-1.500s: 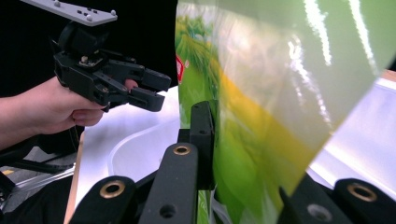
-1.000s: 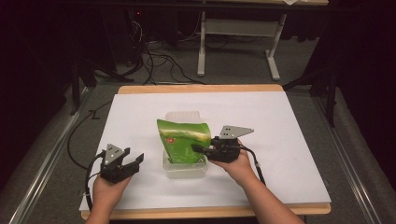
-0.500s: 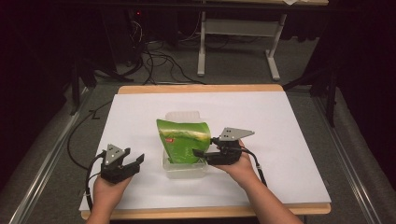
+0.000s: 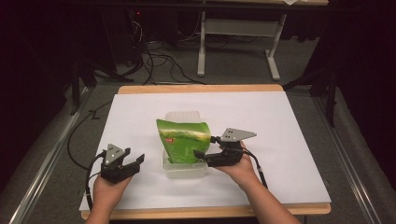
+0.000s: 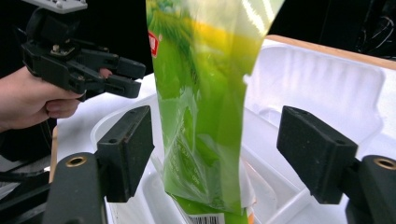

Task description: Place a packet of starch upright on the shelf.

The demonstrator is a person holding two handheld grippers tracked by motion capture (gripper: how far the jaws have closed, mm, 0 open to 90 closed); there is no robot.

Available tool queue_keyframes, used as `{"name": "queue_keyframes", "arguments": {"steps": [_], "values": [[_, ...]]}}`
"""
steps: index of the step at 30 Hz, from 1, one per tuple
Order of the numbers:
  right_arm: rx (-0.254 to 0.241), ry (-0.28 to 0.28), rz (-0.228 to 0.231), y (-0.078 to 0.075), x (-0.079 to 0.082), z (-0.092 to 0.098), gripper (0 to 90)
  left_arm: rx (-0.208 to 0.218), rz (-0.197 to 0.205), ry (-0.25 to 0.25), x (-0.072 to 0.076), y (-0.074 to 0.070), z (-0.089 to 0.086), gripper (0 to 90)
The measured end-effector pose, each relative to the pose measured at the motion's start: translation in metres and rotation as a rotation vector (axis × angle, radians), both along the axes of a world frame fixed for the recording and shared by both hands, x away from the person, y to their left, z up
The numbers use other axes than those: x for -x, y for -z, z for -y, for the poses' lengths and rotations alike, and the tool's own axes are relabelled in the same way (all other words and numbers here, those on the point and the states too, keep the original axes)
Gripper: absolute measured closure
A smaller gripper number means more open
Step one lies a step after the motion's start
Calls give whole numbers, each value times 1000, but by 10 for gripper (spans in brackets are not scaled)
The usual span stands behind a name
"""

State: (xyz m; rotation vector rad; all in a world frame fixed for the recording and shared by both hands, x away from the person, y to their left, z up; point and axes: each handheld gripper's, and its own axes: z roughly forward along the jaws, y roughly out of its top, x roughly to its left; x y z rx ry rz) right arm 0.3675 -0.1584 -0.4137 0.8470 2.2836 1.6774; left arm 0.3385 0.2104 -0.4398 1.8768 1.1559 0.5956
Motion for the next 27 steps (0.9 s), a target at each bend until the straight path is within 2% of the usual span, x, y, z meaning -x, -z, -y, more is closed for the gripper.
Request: {"name": "queue_keyframes", "arguments": {"steps": [5, 12, 18, 23, 27], "values": [[-6, 26, 9, -5, 6, 10, 256, -2, 0, -4, -1, 0, -1, 389], [-5, 103, 37, -11, 12, 36, 255, 2, -2, -1, -1, 0, -2, 387], [32, 202, 54, -11, 14, 62, 258, 3, -4, 2, -1, 0, -3, 387], [91, 280, 71, -9, 18, 84, 264, 3, -4, 3, -1, 0, -3, 387], [106, 342, 68, -7, 22, 103, 276, -4, -4, 3, -2, 0, -2, 386]]}}
